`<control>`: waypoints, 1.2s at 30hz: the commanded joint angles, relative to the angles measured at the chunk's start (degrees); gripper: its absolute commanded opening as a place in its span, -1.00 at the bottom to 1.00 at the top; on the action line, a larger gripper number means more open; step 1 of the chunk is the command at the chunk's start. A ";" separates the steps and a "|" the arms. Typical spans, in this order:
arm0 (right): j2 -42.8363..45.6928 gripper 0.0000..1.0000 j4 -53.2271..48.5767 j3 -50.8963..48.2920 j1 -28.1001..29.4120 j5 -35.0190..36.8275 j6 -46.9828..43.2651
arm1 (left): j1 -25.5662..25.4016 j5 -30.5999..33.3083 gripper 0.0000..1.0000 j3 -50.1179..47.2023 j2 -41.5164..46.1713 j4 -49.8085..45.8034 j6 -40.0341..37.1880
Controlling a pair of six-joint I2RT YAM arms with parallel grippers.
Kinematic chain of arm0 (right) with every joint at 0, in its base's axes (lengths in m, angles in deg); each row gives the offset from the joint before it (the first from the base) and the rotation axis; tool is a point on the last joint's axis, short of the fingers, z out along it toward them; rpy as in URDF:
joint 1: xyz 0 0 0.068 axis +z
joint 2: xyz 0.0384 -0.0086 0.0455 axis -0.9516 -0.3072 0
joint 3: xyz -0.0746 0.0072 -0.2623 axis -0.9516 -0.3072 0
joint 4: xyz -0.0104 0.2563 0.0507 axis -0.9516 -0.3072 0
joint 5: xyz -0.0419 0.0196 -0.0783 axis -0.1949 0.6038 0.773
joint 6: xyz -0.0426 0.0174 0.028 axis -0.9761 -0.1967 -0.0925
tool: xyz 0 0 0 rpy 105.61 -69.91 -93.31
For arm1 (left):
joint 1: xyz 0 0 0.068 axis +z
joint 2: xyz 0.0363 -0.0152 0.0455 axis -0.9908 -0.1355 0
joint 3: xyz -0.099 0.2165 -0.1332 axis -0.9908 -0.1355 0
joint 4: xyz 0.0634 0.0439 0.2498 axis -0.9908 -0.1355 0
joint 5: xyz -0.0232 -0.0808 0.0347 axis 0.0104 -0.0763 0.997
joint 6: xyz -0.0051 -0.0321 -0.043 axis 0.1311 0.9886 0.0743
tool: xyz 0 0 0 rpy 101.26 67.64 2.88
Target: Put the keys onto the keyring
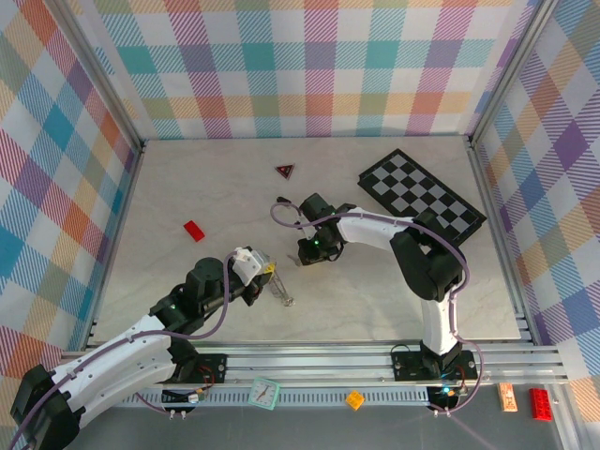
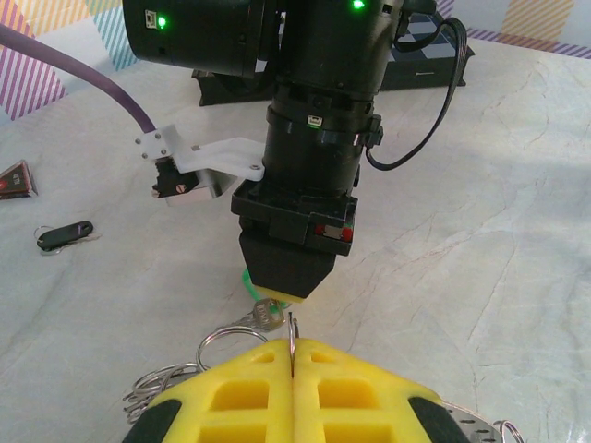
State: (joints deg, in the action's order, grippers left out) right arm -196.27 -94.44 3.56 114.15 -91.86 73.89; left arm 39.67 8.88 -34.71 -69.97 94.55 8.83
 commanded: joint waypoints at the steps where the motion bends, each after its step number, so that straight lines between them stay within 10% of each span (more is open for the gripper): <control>1: -0.72 -0.73 -1.56 1.59 0.40 -0.04 -0.99 | 0.40 -0.79 -1.00 -0.30 0.31 1.92 0.84; 15: 2.11 -1.00 -0.53 0.48 0.41 -0.04 -2.73 | 0.44 -0.58 -1.00 -0.22 0.50 1.64 0.85; 36: 39.36 -1.00 26.44 -28.68 4.34 -7.18 -20.35 | 0.40 -5.67 -1.00 -0.73 -1.63 7.58 1.81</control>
State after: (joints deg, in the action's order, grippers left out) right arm -159.70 -74.58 -22.86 118.17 -93.98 58.28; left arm 39.67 5.67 -35.01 -71.72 97.68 10.52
